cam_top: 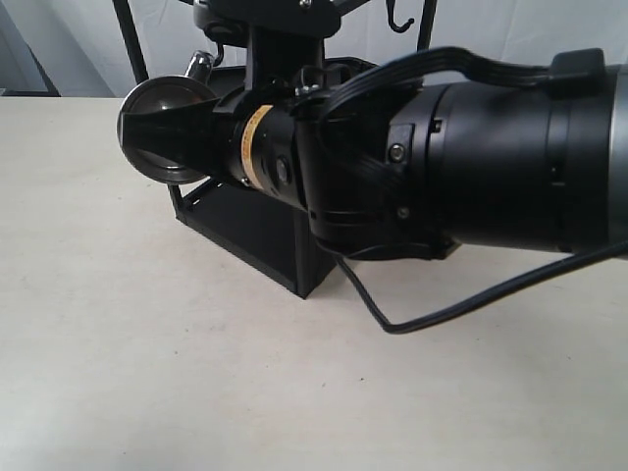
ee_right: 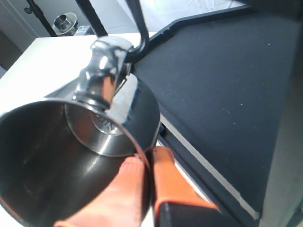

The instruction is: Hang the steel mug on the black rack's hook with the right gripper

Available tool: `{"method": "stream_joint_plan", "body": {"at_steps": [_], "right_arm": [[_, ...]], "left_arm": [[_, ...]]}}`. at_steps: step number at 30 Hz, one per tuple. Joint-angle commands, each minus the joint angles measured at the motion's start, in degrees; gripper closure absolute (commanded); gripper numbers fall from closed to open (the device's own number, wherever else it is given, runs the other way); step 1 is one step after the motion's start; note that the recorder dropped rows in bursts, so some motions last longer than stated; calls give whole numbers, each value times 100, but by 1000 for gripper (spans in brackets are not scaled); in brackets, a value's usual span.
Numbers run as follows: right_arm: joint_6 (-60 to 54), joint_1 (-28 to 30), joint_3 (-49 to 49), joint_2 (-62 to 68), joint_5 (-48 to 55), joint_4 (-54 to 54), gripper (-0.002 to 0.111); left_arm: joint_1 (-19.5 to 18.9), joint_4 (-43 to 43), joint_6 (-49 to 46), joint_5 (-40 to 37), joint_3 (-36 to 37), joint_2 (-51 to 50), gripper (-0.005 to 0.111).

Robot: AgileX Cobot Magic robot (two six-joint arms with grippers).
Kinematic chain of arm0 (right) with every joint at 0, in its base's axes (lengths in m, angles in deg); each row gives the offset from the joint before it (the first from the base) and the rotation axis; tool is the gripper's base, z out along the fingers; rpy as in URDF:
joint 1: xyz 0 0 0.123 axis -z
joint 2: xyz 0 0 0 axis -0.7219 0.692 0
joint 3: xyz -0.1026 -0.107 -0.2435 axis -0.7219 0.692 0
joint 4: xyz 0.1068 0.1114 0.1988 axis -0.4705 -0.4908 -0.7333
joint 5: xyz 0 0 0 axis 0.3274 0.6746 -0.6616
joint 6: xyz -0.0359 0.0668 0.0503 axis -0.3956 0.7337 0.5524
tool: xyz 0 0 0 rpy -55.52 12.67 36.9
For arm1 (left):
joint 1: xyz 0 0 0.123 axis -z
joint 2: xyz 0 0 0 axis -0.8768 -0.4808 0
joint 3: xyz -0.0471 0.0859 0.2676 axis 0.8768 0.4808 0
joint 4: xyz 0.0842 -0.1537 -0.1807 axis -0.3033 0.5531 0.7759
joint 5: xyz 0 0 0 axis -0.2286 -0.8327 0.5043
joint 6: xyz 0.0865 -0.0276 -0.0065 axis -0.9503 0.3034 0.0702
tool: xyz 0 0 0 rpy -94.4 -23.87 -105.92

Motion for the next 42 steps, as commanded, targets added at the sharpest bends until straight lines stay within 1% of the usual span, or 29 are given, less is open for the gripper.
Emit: {"method": "stream_joint_plan", "body": {"at_steps": [1,31,33,37,38,42], "right_arm": [[-83,6,93,16,-3,-40,109],[-189,6,93,16,129,-40,109],[-221,6,93,16,129,-40,105],[-222,6,93,16,129,-50,85],[-222,6,93,16,118,-50,81],[-222,6,93,16,118,-75,82]], "left_arm": [[7,-7,2,35,-12,27,105],[7,-7,2,35,-12,27,105],[7,-7,2,35,-12,27,105],[7,-7,2,35,-12,27,105],[7,-7,2,35,-12,27,105],[7,-7,2,35,-12,27,105]]}}
